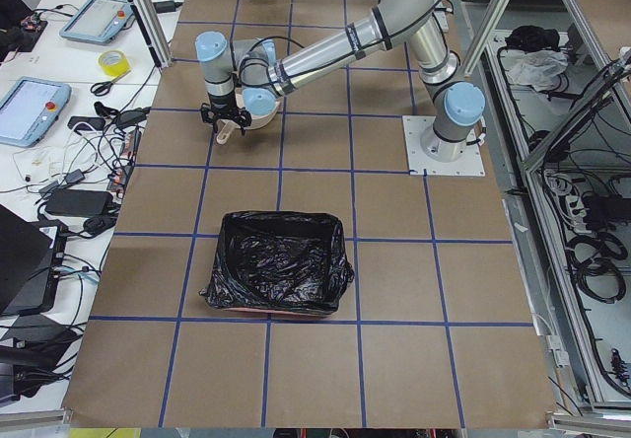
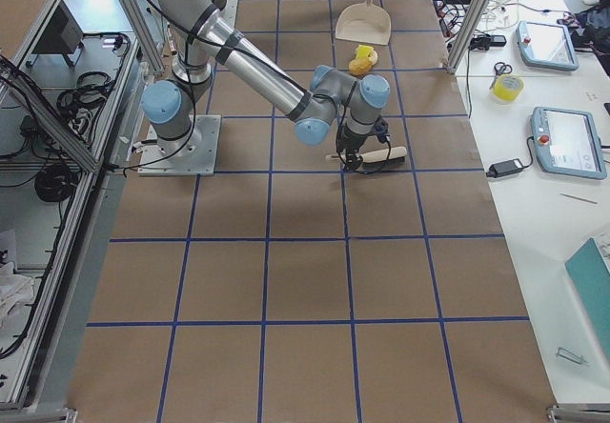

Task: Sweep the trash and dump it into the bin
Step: 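Close the left gripper on the dustpan handle and the right on the brush handle, then move the brush with the right gripper toward the sponge and yellow object, then sweep the sponge and yellow object into the dustpan with the right gripper's brush, then lift the dustpan with the left gripper toward the bin while the right withdraws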

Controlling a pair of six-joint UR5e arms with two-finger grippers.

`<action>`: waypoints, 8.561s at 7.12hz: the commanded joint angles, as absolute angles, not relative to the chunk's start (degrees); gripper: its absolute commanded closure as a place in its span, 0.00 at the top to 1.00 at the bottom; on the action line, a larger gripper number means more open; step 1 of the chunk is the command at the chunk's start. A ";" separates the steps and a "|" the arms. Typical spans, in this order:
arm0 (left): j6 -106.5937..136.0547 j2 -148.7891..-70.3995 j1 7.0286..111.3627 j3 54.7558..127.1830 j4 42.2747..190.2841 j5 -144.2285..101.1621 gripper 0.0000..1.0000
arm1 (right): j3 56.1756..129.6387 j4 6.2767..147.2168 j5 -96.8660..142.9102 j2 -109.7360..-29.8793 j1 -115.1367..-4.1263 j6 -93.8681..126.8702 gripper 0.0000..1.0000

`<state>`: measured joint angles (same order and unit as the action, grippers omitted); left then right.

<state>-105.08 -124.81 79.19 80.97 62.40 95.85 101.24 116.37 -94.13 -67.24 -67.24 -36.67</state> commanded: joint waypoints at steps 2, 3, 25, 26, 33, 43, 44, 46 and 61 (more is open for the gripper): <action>-105.12 -125.16 79.28 80.95 62.23 95.54 0.53 | 101.25 116.19 -93.87 -67.32 -67.24 -36.56 0.19; -105.12 -125.16 79.28 80.95 62.23 95.54 0.48 | 101.16 115.76 -94.30 -67.41 -67.24 -36.56 0.00; -103.36 -125.24 85.15 80.51 62.31 101.68 0.30 | 90.64 114.07 -80.79 -60.93 -112.66 36.10 0.00; -102.05 -125.33 85.60 80.25 62.31 101.86 0.30 | 88.79 115.82 -79.73 -59.08 -113.98 38.65 0.00; -101.95 -125.33 85.61 80.07 62.40 101.34 0.30 | 77.26 122.34 -74.20 -52.03 -123.04 46.41 0.00; -102.48 -124.10 80.18 80.95 62.93 90.11 0.30 | 82.15 99.05 -83.93 -67.38 -115.61 38.47 0.00; -102.48 -123.75 78.07 80.86 63.54 86.96 0.30 | 86.35 99.40 -84.28 -70.72 -111.23 33.01 0.00; -103.70 -121.56 74.03 80.07 65.99 87.01 0.27 | 93.13 100.02 -89.55 -76.00 -101.56 18.70 0.00; -150.16 -123.30 35.26 57.14 80.06 89.21 0.20 | 101.69 115.40 -94.04 -69.17 -69.96 -18.63 0.00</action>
